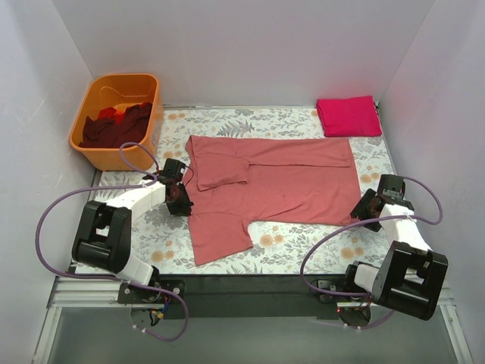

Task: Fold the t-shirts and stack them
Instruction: Fold the tshirt

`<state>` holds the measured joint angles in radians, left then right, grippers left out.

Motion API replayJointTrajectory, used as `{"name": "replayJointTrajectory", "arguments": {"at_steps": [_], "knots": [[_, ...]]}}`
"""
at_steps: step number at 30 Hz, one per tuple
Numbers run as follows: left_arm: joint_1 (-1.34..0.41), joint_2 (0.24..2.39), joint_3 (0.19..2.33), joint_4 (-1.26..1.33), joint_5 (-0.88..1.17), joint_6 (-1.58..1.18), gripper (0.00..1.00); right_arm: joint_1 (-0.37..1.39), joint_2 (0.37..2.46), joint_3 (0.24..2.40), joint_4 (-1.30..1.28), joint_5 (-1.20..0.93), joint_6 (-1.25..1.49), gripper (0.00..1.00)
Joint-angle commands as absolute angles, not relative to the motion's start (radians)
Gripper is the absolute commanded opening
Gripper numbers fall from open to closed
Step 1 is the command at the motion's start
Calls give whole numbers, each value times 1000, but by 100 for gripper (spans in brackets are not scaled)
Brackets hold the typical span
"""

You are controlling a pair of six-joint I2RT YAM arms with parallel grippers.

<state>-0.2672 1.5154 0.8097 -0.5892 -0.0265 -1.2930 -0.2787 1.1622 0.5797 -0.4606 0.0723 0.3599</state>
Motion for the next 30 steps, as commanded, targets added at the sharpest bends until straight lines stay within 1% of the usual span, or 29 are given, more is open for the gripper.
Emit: {"name": "replayJointTrajectory", "arguments": {"at_steps": [1,4,10,14,18,20,21,22,23,24,25,26,28,30], "knots": [[-253,1512,781,-569,-109,-1255,0,-310,1178,586,-407,8,344,57],[-252,1511,779,-563,-95,-1246,0,-319,1204,581,-402,-38,342,55],[-250,1499,773,-564,-101,-1243,0,-327,1226,575,-405,-52,325,51],[-245,1490,770,-563,-114,-1243,0,-328,1238,577,-420,-40,322,50],[-244,1488,772,-566,-104,-1239,0,-331,1244,574,-434,-16,322,46],[-239,1483,770,-564,-103,-1239,0,-336,1249,571,-440,-5,316,39],[-236,1482,769,-563,-104,-1239,0,-342,1249,569,-445,35,314,33],[-236,1482,770,-564,-103,-1238,0,-347,1249,569,-445,41,316,33],[-233,1482,770,-566,-107,-1236,0,-353,1250,569,-446,43,321,28],[-233,1480,769,-565,-109,-1236,0,-360,1250,571,-449,54,324,20],[-233,1480,767,-566,-110,-1236,0,-364,1249,572,-454,61,327,16],[-233,1479,765,-569,-110,-1236,0,-368,1246,580,-457,66,330,6],[-233,1474,762,-569,-103,-1238,0,-368,1241,592,-483,84,330,1],[-233,1462,759,-568,-83,-1246,0,-368,1221,607,-511,110,336,1]]}}
